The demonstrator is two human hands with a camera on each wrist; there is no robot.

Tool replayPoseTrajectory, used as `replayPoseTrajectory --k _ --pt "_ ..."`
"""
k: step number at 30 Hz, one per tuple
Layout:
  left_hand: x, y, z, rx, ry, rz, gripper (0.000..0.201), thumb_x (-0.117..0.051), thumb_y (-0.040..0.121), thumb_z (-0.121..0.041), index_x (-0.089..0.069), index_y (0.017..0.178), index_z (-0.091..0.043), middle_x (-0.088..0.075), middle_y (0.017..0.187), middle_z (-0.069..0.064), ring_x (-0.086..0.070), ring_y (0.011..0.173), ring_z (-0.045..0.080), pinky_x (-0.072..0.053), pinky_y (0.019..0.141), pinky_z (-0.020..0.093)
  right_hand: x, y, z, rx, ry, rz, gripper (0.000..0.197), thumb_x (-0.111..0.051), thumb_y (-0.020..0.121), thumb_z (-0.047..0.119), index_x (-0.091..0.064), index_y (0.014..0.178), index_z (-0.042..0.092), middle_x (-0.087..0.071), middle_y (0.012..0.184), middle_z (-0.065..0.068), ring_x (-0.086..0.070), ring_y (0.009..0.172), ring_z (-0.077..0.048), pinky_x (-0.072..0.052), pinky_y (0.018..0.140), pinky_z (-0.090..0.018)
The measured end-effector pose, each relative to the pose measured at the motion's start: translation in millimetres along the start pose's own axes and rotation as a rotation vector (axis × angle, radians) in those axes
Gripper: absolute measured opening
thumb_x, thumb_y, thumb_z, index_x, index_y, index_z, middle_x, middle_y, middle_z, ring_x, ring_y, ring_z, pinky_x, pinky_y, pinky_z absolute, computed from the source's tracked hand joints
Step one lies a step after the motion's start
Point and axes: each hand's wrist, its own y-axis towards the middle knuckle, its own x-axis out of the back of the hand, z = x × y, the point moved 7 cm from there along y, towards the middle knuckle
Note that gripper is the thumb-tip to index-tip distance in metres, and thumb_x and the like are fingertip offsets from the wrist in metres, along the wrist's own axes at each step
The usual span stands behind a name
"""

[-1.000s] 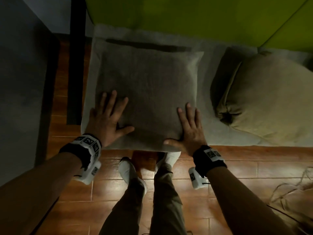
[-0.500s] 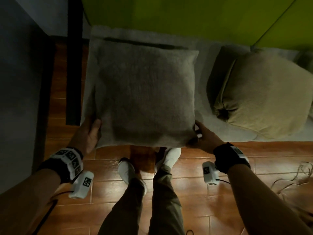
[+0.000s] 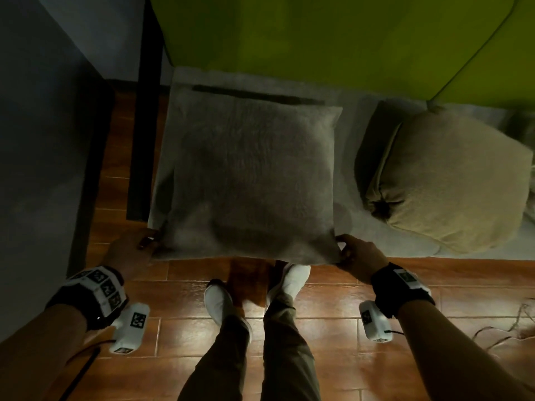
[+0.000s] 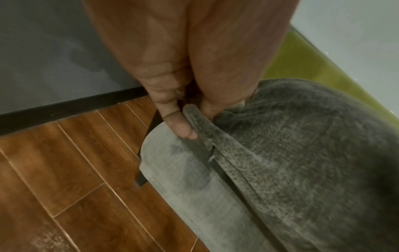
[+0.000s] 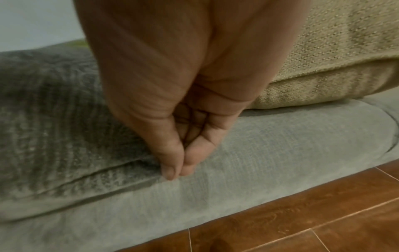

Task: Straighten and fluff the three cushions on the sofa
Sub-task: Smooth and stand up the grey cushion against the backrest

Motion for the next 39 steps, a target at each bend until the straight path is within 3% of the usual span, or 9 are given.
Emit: replayPoseTrajectory --k 6,10,16,19,23,27,31,34,39 --pt "-5 -2 5 0.011 0.003 0.001 0.030 -0.054 0.100 -0.026 -0.060 0.129 -0.018 -0.065 0.123 0.013 -0.057 0.095 0.022 -0.047 0.082 0.038 -6 -3 -6 0.023 0.003 -0.006 0.054 -0.072 0.092 0.015 -0.051 0.140 0.029 -0.072 0.101 0.001 -0.071 0.088 -0.017 -0.059 0.083 -0.031" --pt "16 -4 -17 -0.036 0.102 -0.015 0.031 -0.056 0.098 -0.018 -0.061 0.128 -0.014 -0.067 0.119 0.019 -0.063 0.101 0.034 -0.047 0.084 0.040 5 1 -13 -0.056 -0.092 0.043 0.049 -0.060 0.097 0.011 -0.052 0.140 0.033 -0.071 0.097 0.000 -0.066 0.074 -0.011 -0.055 0.069 -0.026" --pt "80 -7 -106 -0.182 -0.015 -0.244 0.036 -0.049 0.102 -0.030 -0.055 0.132 -0.010 -0.063 0.117 0.019 -0.058 0.100 0.034 -0.039 0.079 0.034 102 13 15 0.123 0.185 -0.328 0.030 -0.062 0.099 0.026 -0.063 0.129 0.026 -0.068 0.116 -0.007 -0.068 0.103 -0.028 -0.048 0.082 -0.029" --pt "91 8 -151 -0.198 -0.134 -0.216 0.048 -0.047 0.100 -0.046 -0.052 0.137 -0.016 -0.065 0.121 0.006 -0.057 0.111 0.029 -0.039 0.083 0.030 132 35 48 0.105 0.209 -0.283 0.054 -0.049 0.099 0.059 -0.054 0.142 0.027 -0.059 0.138 -0.004 -0.058 0.124 -0.025 -0.048 0.100 -0.039" --pt "81 60 -152 -0.144 -0.126 -0.082 0.095 -0.049 0.074 -0.088 -0.037 0.149 -0.031 -0.048 0.150 -0.002 -0.048 0.135 0.026 -0.040 0.109 0.047 145 64 76 0.103 0.317 -0.116 0.100 -0.044 0.078 0.089 -0.031 0.157 0.031 -0.039 0.159 -0.005 -0.044 0.141 -0.029 -0.037 0.116 -0.049" --pt "71 66 -172 -0.104 -0.158 0.044 0.095 -0.056 0.079 -0.076 -0.023 0.155 -0.030 -0.041 0.152 -0.003 -0.044 0.137 0.026 -0.035 0.114 0.043 132 86 78 0.032 0.454 0.081 0.131 -0.053 0.053 0.102 -0.013 0.160 0.038 -0.035 0.163 0.002 -0.044 0.142 -0.029 -0.037 0.117 -0.051" --pt "56 73 -167 0.037 -0.251 0.086 0.123 -0.056 0.057 -0.093 -0.017 0.156 -0.030 -0.043 0.153 0.001 -0.049 0.132 0.028 -0.040 0.112 0.045 121 87 73 -0.014 0.698 0.197 0.121 -0.066 0.060 0.086 -0.013 0.159 0.043 -0.046 0.149 0.004 -0.052 0.121 -0.023 -0.054 0.096 -0.048" --pt "48 71 -185 0.032 -0.375 0.136 0.123 -0.059 0.052 -0.089 -0.034 0.152 -0.022 -0.052 0.144 0.003 -0.055 0.125 0.026 -0.042 0.109 0.040 123 83 79 -0.053 0.864 0.277 0.149 -0.063 0.029 0.100 -0.015 0.158 0.043 -0.044 0.147 0.005 -0.049 0.116 -0.022 -0.051 0.089 -0.046" --pt "72 72 -211 0.015 -0.560 0.105 0.118 -0.074 0.044 -0.086 -0.048 0.143 -0.027 -0.063 0.132 0.000 -0.062 0.114 0.021 -0.050 0.102 0.043 151 100 105 -0.001 0.861 0.237 0.132 -0.066 0.046 0.097 -0.032 0.155 0.030 -0.051 0.149 0.004 -0.054 0.132 -0.026 -0.044 0.112 -0.043"
